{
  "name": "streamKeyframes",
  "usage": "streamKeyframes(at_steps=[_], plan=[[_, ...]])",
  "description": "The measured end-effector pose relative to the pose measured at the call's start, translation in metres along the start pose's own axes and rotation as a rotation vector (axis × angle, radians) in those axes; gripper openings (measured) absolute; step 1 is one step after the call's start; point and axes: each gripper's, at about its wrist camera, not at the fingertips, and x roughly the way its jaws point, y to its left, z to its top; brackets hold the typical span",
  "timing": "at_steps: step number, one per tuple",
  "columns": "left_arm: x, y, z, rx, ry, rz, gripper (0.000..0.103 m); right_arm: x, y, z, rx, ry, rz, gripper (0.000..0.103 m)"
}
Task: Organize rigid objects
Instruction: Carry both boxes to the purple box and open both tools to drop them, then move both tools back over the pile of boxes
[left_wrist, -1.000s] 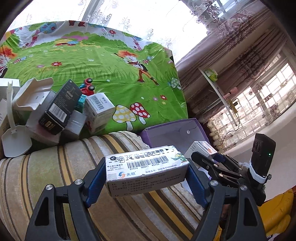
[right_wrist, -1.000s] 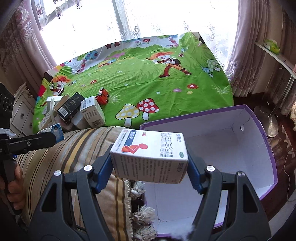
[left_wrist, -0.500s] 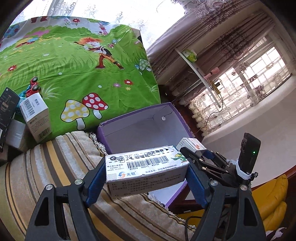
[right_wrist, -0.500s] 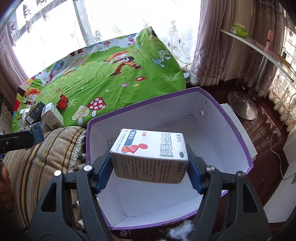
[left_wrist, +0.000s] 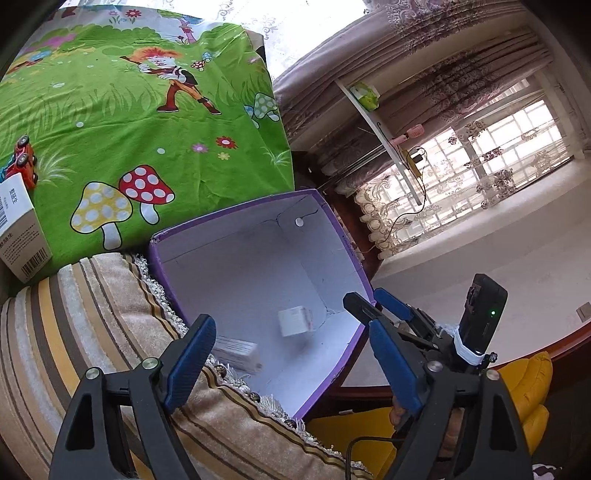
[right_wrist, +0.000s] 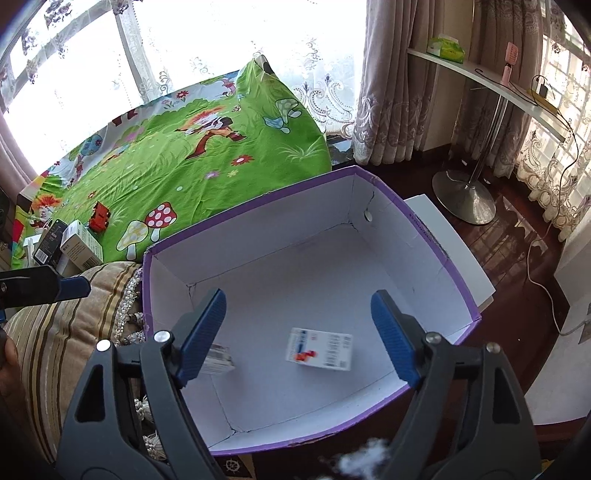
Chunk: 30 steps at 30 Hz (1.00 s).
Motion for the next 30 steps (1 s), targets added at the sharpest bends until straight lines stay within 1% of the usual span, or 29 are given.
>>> streamKeyframes(at_steps=[3,9,16,19,22,23,27,28,30], plan=[[-0.003,0.0,0.0,-0.002,-0.006,-0.018,0.086,0.0,0.005,0.0,-0.016,0.0,0.006,0.084],[-0.011,0.002,-0.003,0.002,-0.018,-0.022,0.086,-0.002,0.015,0.002,-0.025,-0.002,0.044,0.084],[-0.027,0.013,-0.004,-0.001,-0.059,0.006,0.086,-0.005,0.041,0.007,-0.061,-0.014,0.082,0.084],[-0.039,0.019,-0.005,0.012,-0.093,0.042,0.086,-0.007,0.056,0.01,-0.09,-0.021,0.09,0.085],[-0.054,0.03,-0.008,0.015,-0.125,0.076,0.086,-0.009,0.073,0.014,-0.131,-0.03,0.08,0.09],[-0.061,0.035,-0.009,0.011,-0.139,0.091,0.086,-0.01,0.079,0.015,-0.146,-0.036,0.074,0.091],[-0.09,0.058,-0.014,-0.004,-0.191,0.201,0.086,-0.015,0.102,0.022,-0.188,-0.069,0.062,0.092],[-0.098,0.065,-0.015,-0.01,-0.202,0.234,0.086,-0.015,0.108,0.024,-0.2,-0.073,0.059,0.094],[-0.117,0.079,-0.019,-0.028,-0.228,0.273,0.086,-0.016,0.121,0.027,-0.228,-0.079,0.053,0.095]])
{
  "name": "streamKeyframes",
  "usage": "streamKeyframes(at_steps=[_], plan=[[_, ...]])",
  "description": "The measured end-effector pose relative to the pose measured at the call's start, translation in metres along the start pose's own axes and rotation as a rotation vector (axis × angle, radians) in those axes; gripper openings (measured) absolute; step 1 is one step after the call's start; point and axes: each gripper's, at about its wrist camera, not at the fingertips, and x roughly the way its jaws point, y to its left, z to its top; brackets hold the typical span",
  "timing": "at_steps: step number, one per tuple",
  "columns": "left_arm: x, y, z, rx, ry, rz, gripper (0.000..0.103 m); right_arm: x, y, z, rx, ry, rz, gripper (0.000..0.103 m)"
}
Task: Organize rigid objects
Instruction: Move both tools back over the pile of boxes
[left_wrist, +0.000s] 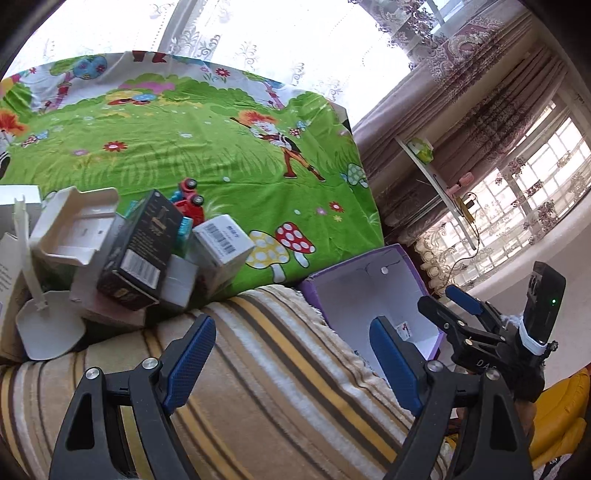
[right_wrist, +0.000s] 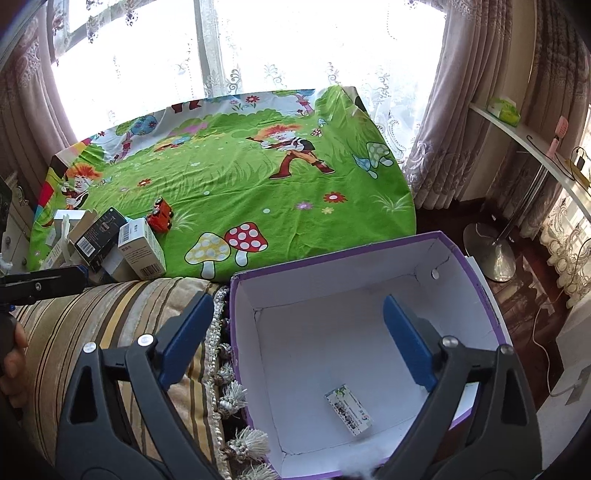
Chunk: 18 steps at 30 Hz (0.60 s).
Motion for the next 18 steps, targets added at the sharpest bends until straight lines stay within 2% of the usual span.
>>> streamKeyframes(at_steps=[3,8,12,18], plan=[[-0.025,0.029,0.001,-0.032,-0.039,0.079,0.086,0.001,0.017,0.007,-0.026,0.006,0.02,0.095],[-0.066,0.077,0.002,-0.095,-0.111,0.195,0.086,0.014,0.041,0.015,-0.043,0.047,0.119,0.096],[-0.089,0.107,0.0,-0.13,-0.146,0.244,0.086,0.022,0.06,0.02,-0.052,0.052,0.188,0.096],[-0.103,0.136,0.008,-0.161,-0.174,0.299,0.086,0.036,0.088,0.029,-0.099,0.081,0.229,0.096]])
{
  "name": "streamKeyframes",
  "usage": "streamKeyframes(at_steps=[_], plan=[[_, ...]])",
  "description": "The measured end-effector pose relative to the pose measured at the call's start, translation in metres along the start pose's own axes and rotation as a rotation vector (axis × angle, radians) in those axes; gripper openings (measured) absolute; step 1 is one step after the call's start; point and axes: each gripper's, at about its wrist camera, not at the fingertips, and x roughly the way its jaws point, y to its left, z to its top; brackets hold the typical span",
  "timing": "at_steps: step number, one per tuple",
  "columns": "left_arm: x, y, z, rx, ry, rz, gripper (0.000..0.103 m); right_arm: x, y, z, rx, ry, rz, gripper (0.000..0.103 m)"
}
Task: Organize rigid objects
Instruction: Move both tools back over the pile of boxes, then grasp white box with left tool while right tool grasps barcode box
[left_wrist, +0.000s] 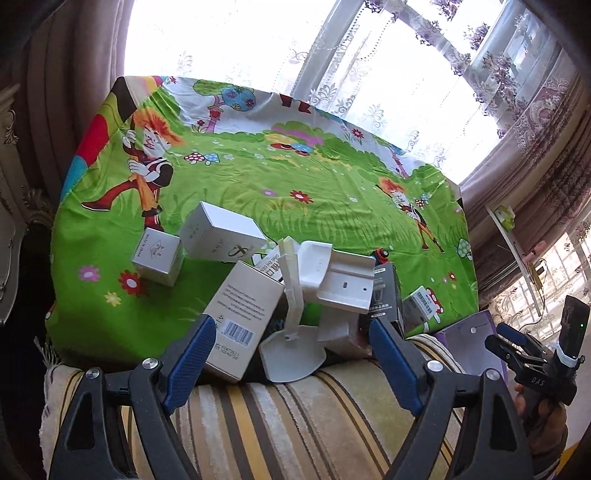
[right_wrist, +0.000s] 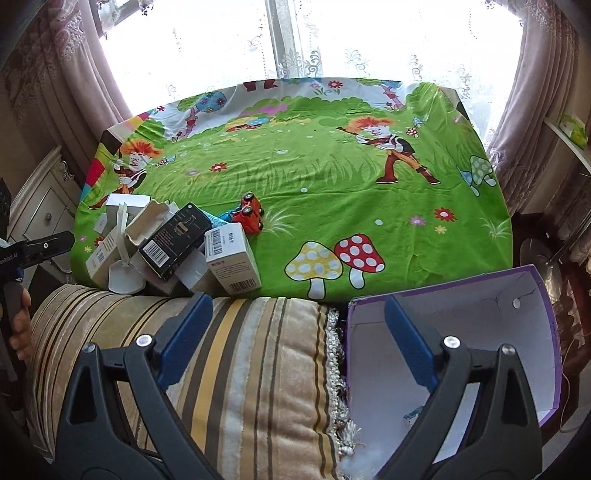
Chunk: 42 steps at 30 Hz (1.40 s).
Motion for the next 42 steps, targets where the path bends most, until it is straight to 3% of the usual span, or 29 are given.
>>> streamKeyframes(at_steps=[8,19,28,31,34,37,40,42], plan=[[0.017,0.025,0.034,0.035,-0.003,0.063,0.086,0.031,0.026,0.011,-0.112,0.063,0.049,0.095],[0.065,0.024,0.062,0.423,0.151,0.193,0.086,0.06,0.048,0.024,-0.272,0.136,0.113,0.094],[0.095,0.023,0.076,0.568,0.226,0.209,0.086,0.087,0.054,0.035,-0.328,0.195,0.148,0.092],[0.102,0.021,0.078,0.601,0.244,0.207,0.085,0.096,0.056,0.037,-0.334,0.218,0.162,0.086],[0.107,0.02,0.08,0.62,0.26,0.206,0.073,0.103,0.056,0.039,-0.329,0.234,0.182,0.077],[0.111,0.019,0.08,0.633,0.279,0.197,0.055,0.108,0.056,0.04,-0.321,0.245,0.201,0.066],[0.111,0.019,0.08,0.628,0.274,0.192,0.053,0.113,0.054,0.041,-0.304,0.265,0.212,0.047],[0.109,0.021,0.082,0.61,0.267,0.185,0.051,0.113,0.051,0.041,-0.287,0.262,0.22,0.047]])
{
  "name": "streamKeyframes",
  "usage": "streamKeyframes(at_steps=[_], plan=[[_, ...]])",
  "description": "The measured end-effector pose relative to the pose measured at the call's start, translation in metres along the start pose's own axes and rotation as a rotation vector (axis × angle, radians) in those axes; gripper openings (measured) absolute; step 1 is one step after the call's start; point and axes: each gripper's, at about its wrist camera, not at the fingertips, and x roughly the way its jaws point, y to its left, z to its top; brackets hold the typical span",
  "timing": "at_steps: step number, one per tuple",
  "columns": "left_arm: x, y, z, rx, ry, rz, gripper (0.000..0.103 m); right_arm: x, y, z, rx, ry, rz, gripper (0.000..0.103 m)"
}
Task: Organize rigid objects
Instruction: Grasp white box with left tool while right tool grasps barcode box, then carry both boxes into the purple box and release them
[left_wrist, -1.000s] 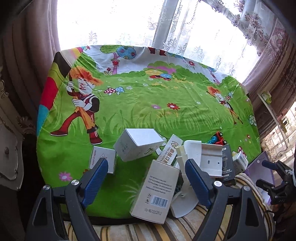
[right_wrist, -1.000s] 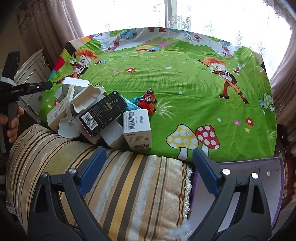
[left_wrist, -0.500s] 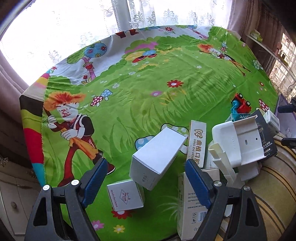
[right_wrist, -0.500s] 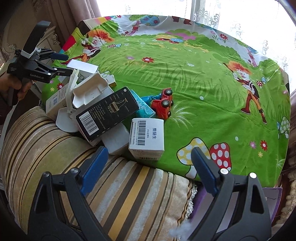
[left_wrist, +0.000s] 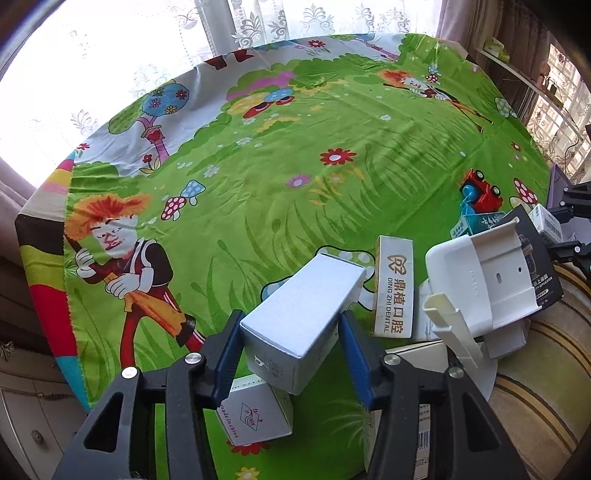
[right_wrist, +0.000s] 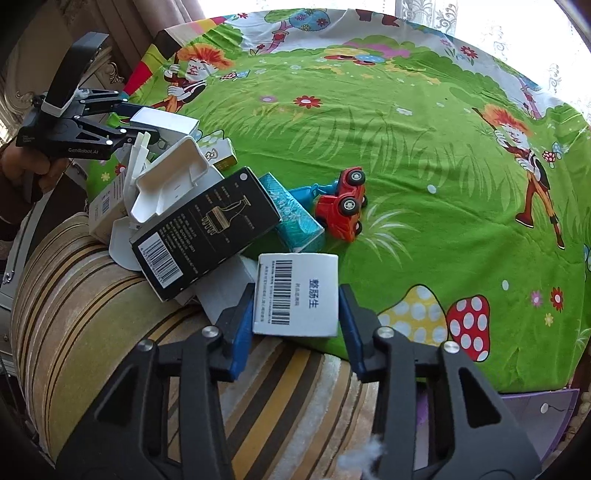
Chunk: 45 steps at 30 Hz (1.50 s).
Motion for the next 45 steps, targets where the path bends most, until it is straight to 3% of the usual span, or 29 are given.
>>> streamKeyframes(at_steps=[7,15,24,34,45], plan=[[-0.006,0.006,-0.003,-0.09,-0.025,0.023,0.043,-0.01,-0.008,-0.006,0.067,-0.053,-0.001,0.044],[-0.022,0.011,-0.009,-0.197,-0.066,0.054,0.043,-0.032,-0.012,-0.012,0.107,-0.124,-0.018,0.044],[-0.078,-0.007,-0.016,-0.318,-0.215,0.016,0.043,-0.066,-0.018,-0.026,0.16,-0.197,-0.039,0.044],[-0.115,-0.083,-0.021,-0.303,-0.32,-0.137,0.043,-0.104,-0.037,-0.062,0.246,-0.257,-0.062,0.044],[-0.104,-0.187,-0.018,-0.26,-0.268,-0.366,0.043,-0.141,-0.074,-0.131,0.387,-0.293,-0.129,0.044]])
